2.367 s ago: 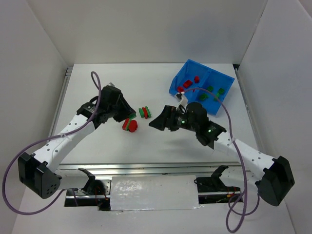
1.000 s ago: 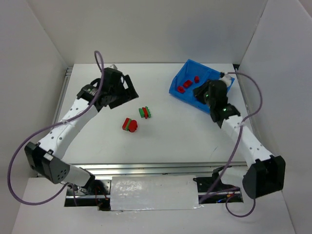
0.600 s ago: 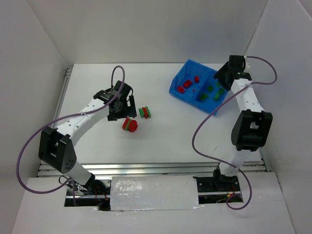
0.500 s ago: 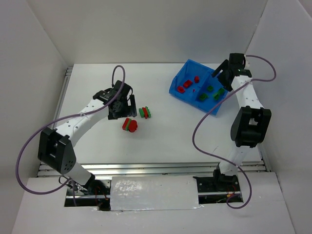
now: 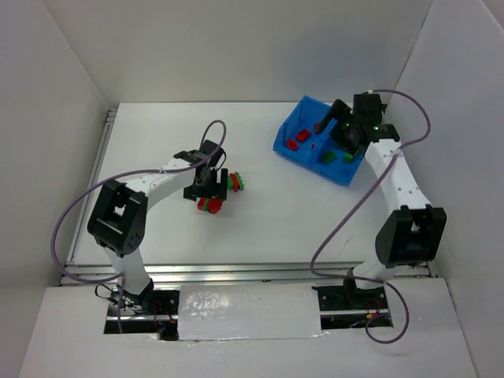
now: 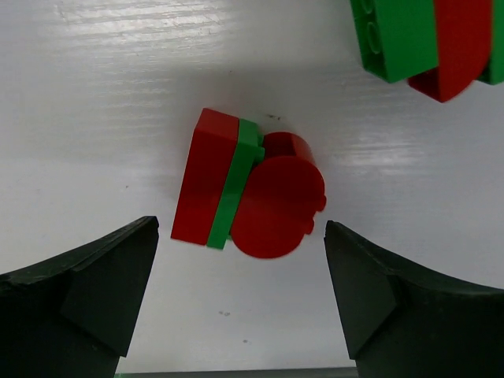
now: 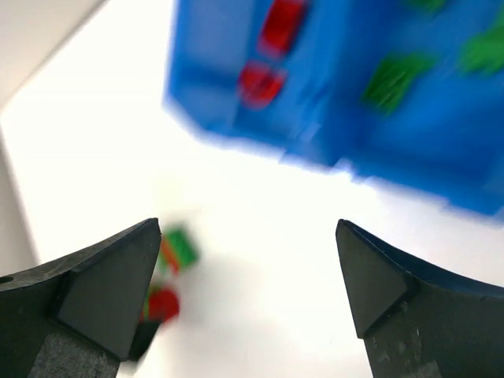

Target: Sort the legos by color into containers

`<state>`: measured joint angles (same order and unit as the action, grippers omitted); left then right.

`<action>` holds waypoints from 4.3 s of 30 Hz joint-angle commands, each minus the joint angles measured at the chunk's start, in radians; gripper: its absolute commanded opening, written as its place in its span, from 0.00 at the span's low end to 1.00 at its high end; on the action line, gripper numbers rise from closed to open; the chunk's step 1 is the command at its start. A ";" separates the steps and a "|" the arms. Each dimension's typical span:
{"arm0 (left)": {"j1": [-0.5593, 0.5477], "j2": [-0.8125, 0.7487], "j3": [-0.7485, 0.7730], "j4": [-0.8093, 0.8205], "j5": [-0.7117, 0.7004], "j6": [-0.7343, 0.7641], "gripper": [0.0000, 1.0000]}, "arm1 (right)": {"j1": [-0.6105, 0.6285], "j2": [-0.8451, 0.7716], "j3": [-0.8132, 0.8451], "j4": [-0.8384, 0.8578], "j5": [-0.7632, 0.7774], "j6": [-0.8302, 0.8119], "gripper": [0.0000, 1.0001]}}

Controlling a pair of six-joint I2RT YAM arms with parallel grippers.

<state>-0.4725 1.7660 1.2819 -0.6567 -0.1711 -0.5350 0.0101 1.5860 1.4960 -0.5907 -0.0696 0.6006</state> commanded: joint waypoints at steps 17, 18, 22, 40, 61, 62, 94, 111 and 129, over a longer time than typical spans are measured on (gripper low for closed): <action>0.003 0.107 -0.093 0.104 0.053 0.027 0.44 | 0.174 -0.238 -0.201 0.089 -0.174 0.005 1.00; 0.003 0.093 -0.095 0.100 0.053 0.017 0.31 | 0.175 -0.241 -0.206 0.094 -0.177 0.007 0.99; -0.002 -0.009 -0.058 0.054 0.117 0.004 0.00 | 0.186 -0.253 -0.272 0.162 -0.257 0.013 1.00; -0.116 -0.324 0.244 -0.078 0.159 -0.832 0.00 | 0.761 -0.476 -0.816 1.080 0.019 0.148 0.99; -0.161 -0.405 0.191 -0.018 0.191 -0.846 0.01 | 0.766 -0.304 -0.619 1.108 0.037 0.117 0.42; -0.160 -0.410 0.197 -0.015 0.190 -0.841 0.04 | 0.765 -0.304 -0.620 1.103 0.036 0.117 0.30; -0.121 -0.642 -0.047 0.815 0.726 -0.261 1.00 | 0.356 -0.598 -0.697 1.540 -0.667 0.576 0.00; -0.163 -0.554 -0.043 0.979 0.855 -0.341 0.09 | 0.427 -0.531 -0.629 1.445 -0.627 0.462 0.00; -0.160 -0.600 -0.076 0.732 0.742 -0.188 0.00 | 0.216 -0.227 -0.187 0.533 -0.036 0.021 0.00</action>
<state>-0.6300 1.1988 1.1877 0.1047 0.6048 -0.7792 0.2516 1.2179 1.1053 0.3737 -0.4717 0.8391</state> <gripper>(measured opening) 0.481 0.440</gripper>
